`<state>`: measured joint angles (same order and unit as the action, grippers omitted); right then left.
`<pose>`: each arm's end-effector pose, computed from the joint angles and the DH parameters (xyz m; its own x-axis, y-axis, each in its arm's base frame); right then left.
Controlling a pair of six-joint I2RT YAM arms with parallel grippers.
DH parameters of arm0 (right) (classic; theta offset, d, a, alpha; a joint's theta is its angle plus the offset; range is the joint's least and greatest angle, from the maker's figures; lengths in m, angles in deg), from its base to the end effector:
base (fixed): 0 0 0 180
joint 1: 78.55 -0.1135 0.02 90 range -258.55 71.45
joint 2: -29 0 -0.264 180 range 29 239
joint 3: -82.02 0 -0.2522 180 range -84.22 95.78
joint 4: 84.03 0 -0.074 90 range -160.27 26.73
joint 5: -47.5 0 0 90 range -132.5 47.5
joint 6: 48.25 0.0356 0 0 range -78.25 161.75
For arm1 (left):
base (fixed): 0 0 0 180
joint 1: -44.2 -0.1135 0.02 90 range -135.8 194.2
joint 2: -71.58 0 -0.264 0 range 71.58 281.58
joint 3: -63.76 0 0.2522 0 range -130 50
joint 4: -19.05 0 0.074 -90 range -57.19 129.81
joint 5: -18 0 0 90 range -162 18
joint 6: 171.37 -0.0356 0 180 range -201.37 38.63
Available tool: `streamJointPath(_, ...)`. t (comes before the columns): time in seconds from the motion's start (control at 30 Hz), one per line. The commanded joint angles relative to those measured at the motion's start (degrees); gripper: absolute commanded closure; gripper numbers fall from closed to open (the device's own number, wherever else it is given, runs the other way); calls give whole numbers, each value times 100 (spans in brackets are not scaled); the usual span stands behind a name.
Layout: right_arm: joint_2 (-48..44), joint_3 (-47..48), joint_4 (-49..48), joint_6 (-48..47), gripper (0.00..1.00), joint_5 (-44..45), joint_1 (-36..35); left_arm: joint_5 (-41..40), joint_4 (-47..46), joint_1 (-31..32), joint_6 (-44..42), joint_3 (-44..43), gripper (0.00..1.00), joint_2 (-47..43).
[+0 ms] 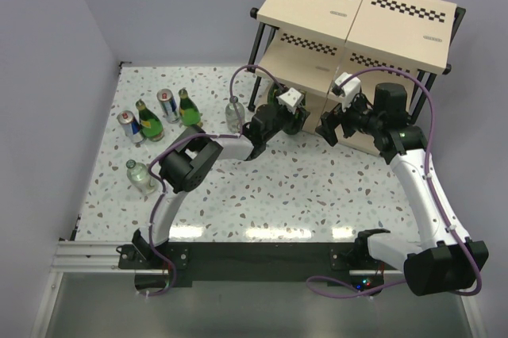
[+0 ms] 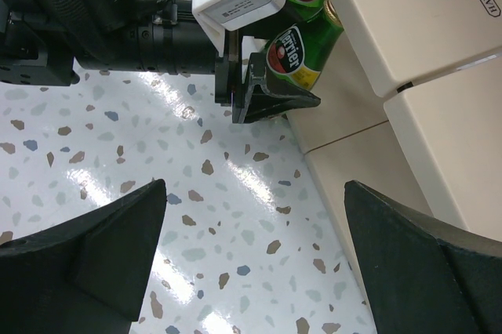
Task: Place and organize the beverage onto the shelf
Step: Place the drink on the shelf.
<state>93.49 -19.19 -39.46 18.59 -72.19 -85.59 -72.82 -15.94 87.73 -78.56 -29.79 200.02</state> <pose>0.2373 0.0471 0.3612 -0.2511 -0.3753 -0.8923 -0.6850 0.7202 -0.1101 0.3633 -0.3444 0.1762 -0.0320 -0.0372 -0.9988 0.6775 0.7339 -0.0490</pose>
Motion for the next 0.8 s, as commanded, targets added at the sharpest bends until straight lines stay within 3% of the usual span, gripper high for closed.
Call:
streamJointPath(0.0, -15, 159, -189, 48, 1, -107, 37, -120, -1488, -11, -8, -344, 100, -663)
streamJointPath(0.77, 2, 176, -198, 57, 1, -133, 46, -261, -1084, -11, 167, -669, 100, -346)
